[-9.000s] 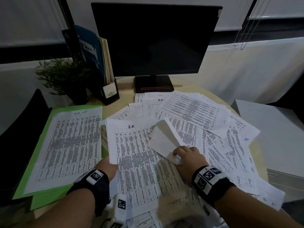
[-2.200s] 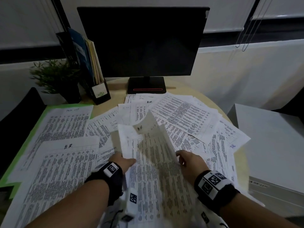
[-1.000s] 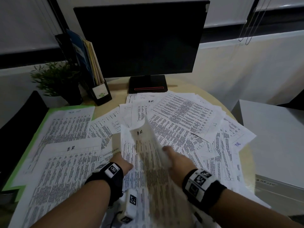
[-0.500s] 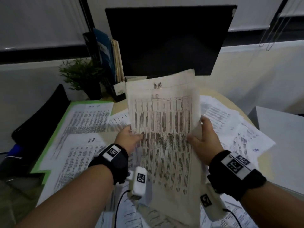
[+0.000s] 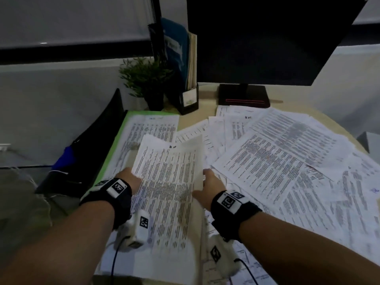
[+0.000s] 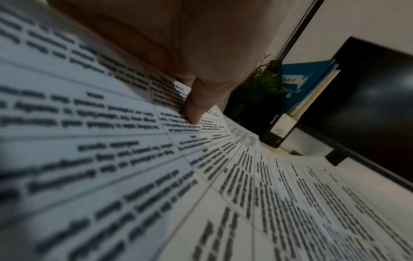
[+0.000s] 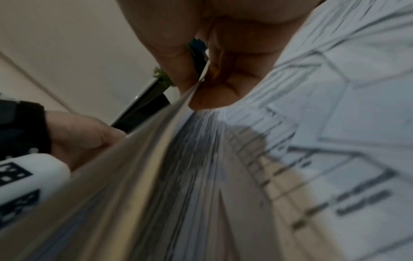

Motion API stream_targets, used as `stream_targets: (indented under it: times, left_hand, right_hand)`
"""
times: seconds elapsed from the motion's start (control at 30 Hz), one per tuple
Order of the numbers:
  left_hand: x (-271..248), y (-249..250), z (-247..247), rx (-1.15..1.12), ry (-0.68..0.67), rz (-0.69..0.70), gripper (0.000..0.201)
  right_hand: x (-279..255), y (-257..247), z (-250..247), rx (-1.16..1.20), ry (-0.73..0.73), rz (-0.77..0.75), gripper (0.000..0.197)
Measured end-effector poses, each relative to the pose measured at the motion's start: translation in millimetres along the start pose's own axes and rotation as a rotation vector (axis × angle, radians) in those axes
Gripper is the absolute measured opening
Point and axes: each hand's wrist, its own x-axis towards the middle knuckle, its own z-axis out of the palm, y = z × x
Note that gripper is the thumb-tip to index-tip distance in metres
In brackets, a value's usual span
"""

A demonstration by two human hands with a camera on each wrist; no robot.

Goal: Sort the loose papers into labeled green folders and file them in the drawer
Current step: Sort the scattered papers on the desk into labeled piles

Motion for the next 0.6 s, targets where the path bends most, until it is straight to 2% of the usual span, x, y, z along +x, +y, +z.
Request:
stream_targets:
  times: [0.1,0.2,0.23,0.27,0.33,0.43,0.6]
  left_hand:
    - [10,-28,8,0.110,-0.004,-0.066,0.034]
    - [9,-37,8,0.220,-0.032,-0.104,0.012]
    - [7,-36,6,0.259,-0.036,-0.140,0.012]
    - [5,-33,5,0.285,-0.017,-0.166,0.018]
    - [0,-25,3,0.230,0.079,-0.189,0.047]
    - [-6,1,8,0.121,0.162,-0.055,0.070]
    - [-30,78,46,0.061,0.024,0.296,0.063]
  right_hand:
    - [1,-7,28,-0.023,-0.052,0.050,0.065]
    - [0,-8,40,-0.032,-0.069,0.090,0.062]
    - [-1,-7,42,-0.031,-0.069,0.106,0.063]
    - [-1,-6,42,-0.032,-0.066,0.124,0.064]
    - [-4,-3,37,-0.024,-0.047,0.161,0.064]
    - [-9,6,10,-0.042,0.028,0.186,0.059]
    - [-14,55,-61,-0.455,0.219,0.234,0.064]
